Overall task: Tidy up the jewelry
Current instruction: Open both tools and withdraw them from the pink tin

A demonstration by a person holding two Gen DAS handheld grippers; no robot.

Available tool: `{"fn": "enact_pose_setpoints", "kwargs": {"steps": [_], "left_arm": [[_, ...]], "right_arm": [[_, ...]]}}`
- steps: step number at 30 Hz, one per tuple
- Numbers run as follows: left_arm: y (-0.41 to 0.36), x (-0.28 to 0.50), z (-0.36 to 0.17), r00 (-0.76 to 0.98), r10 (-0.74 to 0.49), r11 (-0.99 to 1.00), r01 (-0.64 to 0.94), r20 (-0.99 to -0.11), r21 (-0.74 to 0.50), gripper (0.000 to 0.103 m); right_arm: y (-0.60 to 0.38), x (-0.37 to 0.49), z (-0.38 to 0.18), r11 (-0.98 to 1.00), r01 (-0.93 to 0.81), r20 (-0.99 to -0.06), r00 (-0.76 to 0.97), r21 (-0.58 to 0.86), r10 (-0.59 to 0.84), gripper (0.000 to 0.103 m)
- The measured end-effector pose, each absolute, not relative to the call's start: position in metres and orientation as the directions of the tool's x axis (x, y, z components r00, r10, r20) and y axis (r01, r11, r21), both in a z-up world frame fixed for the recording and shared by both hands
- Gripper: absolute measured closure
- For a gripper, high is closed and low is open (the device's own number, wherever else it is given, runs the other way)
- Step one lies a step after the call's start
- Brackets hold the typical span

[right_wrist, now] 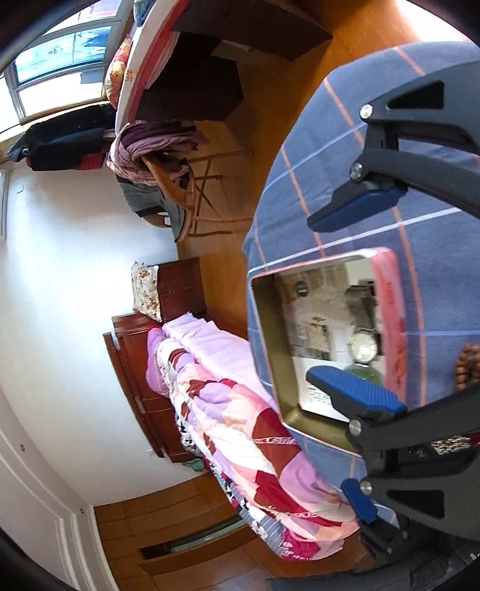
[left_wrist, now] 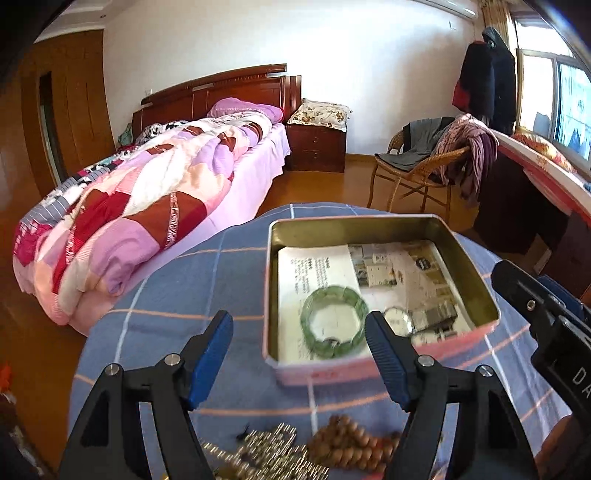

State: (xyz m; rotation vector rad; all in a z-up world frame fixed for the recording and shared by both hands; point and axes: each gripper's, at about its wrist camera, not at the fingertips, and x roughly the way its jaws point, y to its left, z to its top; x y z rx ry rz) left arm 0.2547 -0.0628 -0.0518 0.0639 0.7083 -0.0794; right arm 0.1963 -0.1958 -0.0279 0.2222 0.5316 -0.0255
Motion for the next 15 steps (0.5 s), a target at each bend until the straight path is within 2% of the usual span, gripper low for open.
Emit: {"fn": "enact_pose_setpoints", "kwargs": {"steps": [15], "left_arm": [[-0.046, 0.191, -0.049, 0.756, -0.018, 0.992, 0.097, -0.655, 0.086, 0.029]], "right_arm": [[-0.193, 0.140, -0.040, 0.983, 0.106, -0.581, 0.814, 0.152, 0.002, 0.025]]}}
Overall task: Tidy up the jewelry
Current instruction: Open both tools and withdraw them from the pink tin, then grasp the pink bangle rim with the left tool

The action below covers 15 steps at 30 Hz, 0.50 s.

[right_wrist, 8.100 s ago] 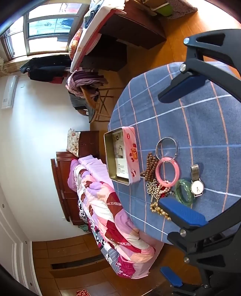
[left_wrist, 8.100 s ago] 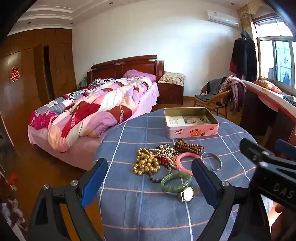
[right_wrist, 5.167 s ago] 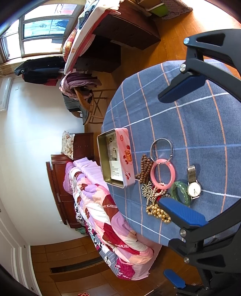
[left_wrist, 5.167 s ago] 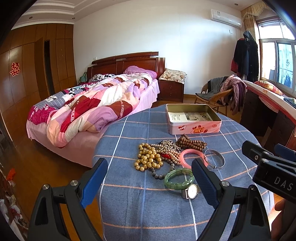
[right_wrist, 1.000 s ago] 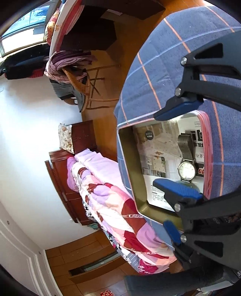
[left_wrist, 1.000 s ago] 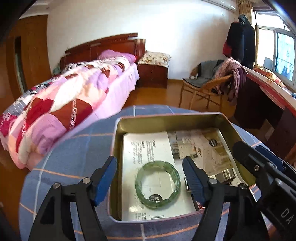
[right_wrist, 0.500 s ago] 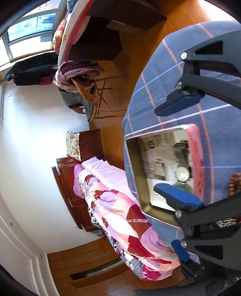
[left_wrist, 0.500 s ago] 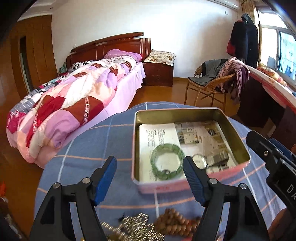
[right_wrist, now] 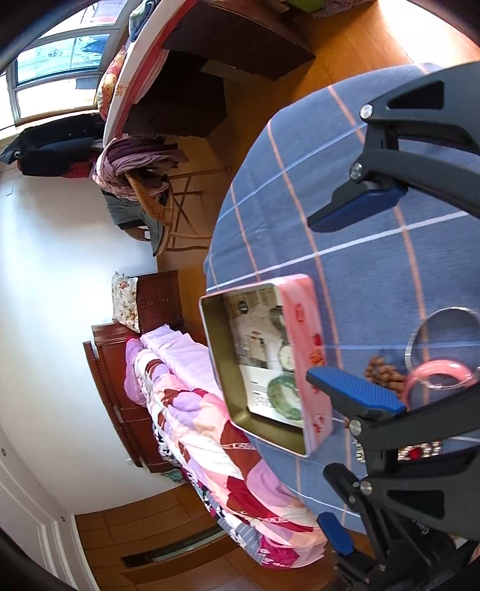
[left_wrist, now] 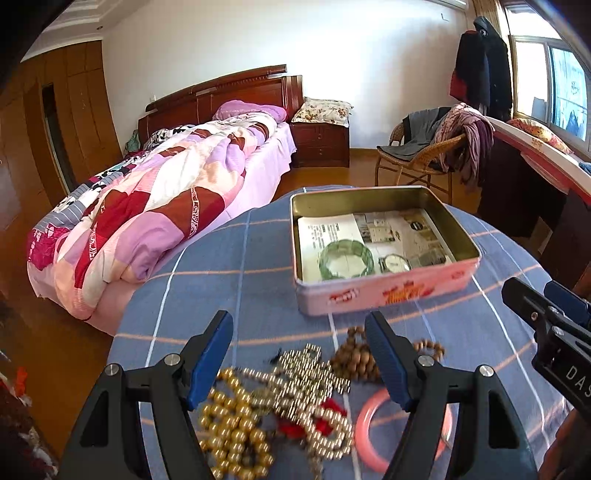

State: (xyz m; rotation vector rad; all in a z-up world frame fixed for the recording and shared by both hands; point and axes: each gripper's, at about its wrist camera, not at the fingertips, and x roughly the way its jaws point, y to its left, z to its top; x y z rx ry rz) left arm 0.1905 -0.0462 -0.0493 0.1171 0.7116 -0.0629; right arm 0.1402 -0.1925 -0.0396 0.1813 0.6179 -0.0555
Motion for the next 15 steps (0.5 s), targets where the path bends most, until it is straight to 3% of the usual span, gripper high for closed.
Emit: {"fn": "enact_pose_setpoints", "kwargs": {"steps": [15], "left_arm": [[-0.034, 0.131, -0.083, 0.702, -0.102, 0.976, 0.209, -0.705, 0.066, 0.029]], "right_arm": [[-0.194, 0.091, -0.064, 0.987, 0.104, -0.634, 0.774, 0.119, -0.005, 0.025]]}}
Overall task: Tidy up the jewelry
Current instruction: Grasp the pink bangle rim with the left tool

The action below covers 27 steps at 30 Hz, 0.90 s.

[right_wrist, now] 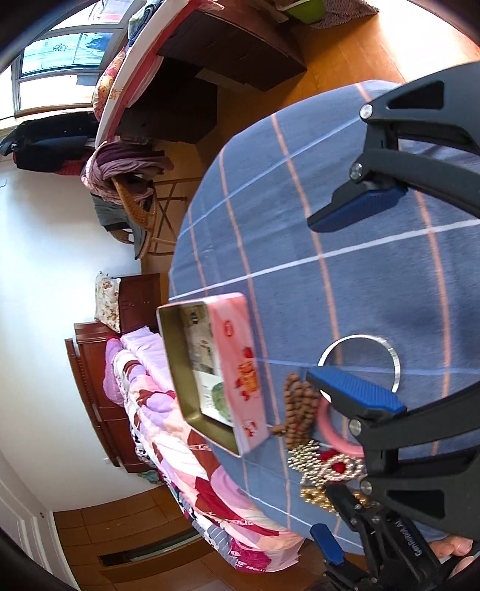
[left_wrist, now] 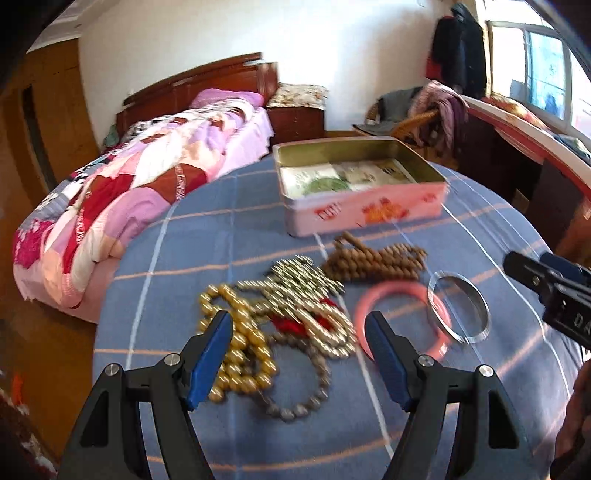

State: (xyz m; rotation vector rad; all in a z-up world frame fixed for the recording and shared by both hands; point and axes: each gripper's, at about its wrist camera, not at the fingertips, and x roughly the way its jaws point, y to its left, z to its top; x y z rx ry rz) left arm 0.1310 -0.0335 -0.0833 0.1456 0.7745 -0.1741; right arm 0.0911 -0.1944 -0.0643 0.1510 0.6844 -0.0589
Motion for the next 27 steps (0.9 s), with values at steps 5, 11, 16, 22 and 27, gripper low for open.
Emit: {"fn": "enact_pose_setpoints", "kwargs": {"steps": [5, 11, 16, 22, 27], "left_arm": [[-0.043, 0.126, -0.089, 0.633, -0.202, 0.963, 0.269, -0.747, -0.033, 0.054], [-0.052, 0.129, -0.104, 0.533, -0.266, 0.955, 0.256, -0.803, -0.146, 0.059], [-0.058, 0.139, -0.106, 0.514, -0.270, 0.959, 0.215, -0.814, -0.183, 0.060], [-0.076, 0.141, -0.108, 0.572, -0.169, 0.971, 0.238, -0.803, -0.035, 0.077], [-0.072, 0.144, -0.106, 0.566, -0.204, 0.960, 0.276, -0.799, -0.050, 0.094]], "right_arm": [[-0.194, 0.084, -0.066, 0.989, 0.085, -0.645, 0.764, 0.121, 0.014, 0.031], [-0.195, 0.082, -0.069, 0.987, 0.082, -0.643, 0.765, 0.135, 0.024, 0.031], [-0.199, 0.082, -0.071, 0.984, 0.086, -0.644, 0.764, 0.157, 0.036, 0.031], [-0.199, 0.085, -0.073, 0.983, 0.079, -0.655, 0.754, 0.163, 0.048, 0.034], [-0.198, 0.088, -0.077, 0.984, 0.077, -0.679, 0.733, 0.159, 0.053, 0.041]]}}
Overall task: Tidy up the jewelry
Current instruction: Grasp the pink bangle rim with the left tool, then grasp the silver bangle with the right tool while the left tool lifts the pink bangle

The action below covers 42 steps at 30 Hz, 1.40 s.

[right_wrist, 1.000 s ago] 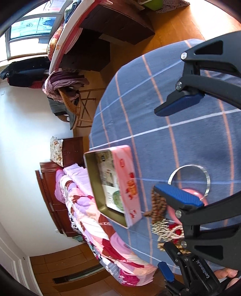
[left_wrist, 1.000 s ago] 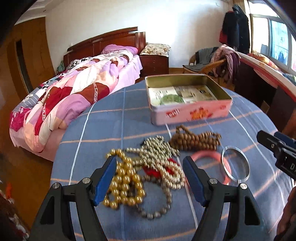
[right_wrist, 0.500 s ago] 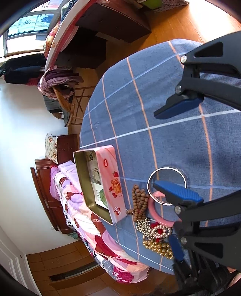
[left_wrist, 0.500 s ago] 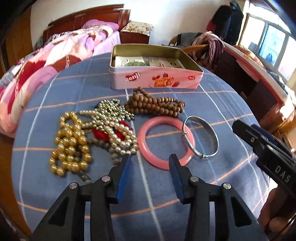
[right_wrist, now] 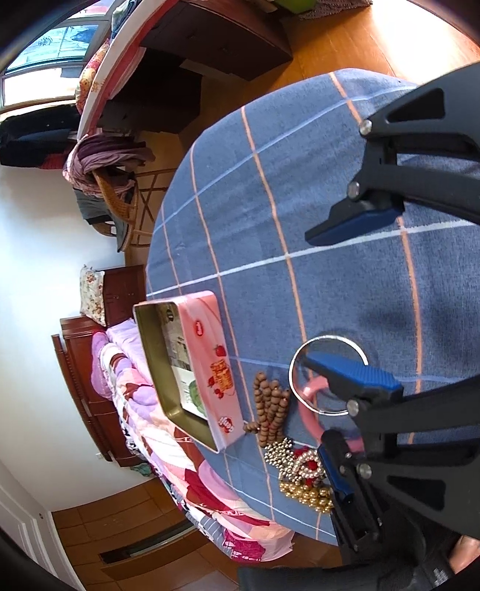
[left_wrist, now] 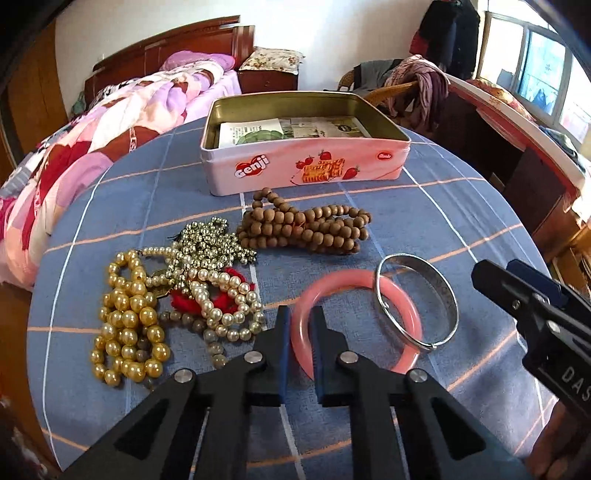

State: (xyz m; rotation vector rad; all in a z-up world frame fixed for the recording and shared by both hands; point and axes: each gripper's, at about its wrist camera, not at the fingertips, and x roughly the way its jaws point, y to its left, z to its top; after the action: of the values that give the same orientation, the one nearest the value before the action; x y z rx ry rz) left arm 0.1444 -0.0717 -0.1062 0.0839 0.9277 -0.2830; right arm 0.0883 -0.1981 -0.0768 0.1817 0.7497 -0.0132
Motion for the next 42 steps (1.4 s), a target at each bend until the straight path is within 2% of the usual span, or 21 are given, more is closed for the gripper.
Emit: {"fn": "enact_pose_setpoints", "kwargs": {"steps": [5, 12, 17, 24, 31, 32, 34, 35, 36, 39, 40, 42], "left_arm": [[-0.067, 0.139, -0.102, 0.574, -0.228, 0.955, 0.288, -0.787, -0.067, 0.094], [-0.047, 0.123, -0.072, 0.657, -0.247, 0.952, 0.303, -0.712, -0.050, 0.094], [-0.036, 0.123, -0.059, 0.699, -0.246, 0.953, 0.301, -0.672, -0.035, 0.094], [-0.023, 0.118, -0.065, 0.692, -0.244, 0.951, 0.308, -0.680, -0.029, 0.095], [-0.010, 0.112, -0.078, 0.649, -0.266, 0.938, 0.345, -0.713, -0.036, 0.095], [-0.009, 0.112, -0.080, 0.643, -0.263, 0.937, 0.348, -0.720, -0.032, 0.090], [-0.009, 0.111, -0.084, 0.629, -0.266, 0.932, 0.362, -0.730, -0.028, 0.059], [-0.009, 0.110, -0.085, 0.626, -0.270, 0.930, 0.368, -0.732, -0.029, 0.033], [-0.010, 0.109, -0.086, 0.624, -0.280, 0.926, 0.377, -0.729, -0.032, 0.024], [-0.017, 0.107, -0.090, 0.599, -0.304, 0.914, 0.402, -0.741, -0.050, 0.024], [-0.020, 0.108, -0.092, 0.595, -0.298, 0.915, 0.402, -0.747, -0.045, 0.024], [-0.026, 0.110, -0.097, 0.601, -0.277, 0.919, 0.393, -0.750, -0.024, 0.024]], "right_arm": [[-0.196, 0.088, -0.077, 0.986, 0.068, -0.688, 0.724, 0.151, 0.056, 0.041], [-0.182, 0.088, -0.078, 0.986, -0.026, -0.704, 0.698, 0.163, 0.135, 0.040], [-0.173, 0.093, -0.083, 0.978, -0.070, -0.728, 0.659, 0.194, 0.192, 0.027], [-0.155, 0.104, -0.090, 0.992, -0.095, -0.781, 0.612, 0.080, 0.121, 0.023], [-0.142, 0.117, -0.098, 0.994, -0.107, -0.815, 0.573, 0.024, 0.081, 0.017], [-0.139, 0.116, -0.099, 0.994, -0.113, -0.818, 0.571, 0.012, 0.075, 0.017], [-0.134, 0.114, -0.100, 0.992, -0.124, -0.817, 0.574, -0.029, 0.048, 0.016], [-0.133, 0.113, -0.100, 0.991, -0.130, -0.813, 0.580, -0.037, 0.045, 0.017], [-0.133, 0.112, -0.101, 0.990, -0.137, -0.814, 0.578, -0.033, 0.053, 0.016], [-0.136, 0.110, -0.100, 0.989, -0.143, -0.810, 0.584, -0.036, 0.055, 0.023], [-0.140, 0.109, -0.098, 0.989, -0.141, -0.805, 0.591, -0.031, 0.059, 0.034], [-0.146, 0.109, -0.098, 0.993, -0.116, -0.805, 0.591, -0.027, 0.048, 0.034]]}}
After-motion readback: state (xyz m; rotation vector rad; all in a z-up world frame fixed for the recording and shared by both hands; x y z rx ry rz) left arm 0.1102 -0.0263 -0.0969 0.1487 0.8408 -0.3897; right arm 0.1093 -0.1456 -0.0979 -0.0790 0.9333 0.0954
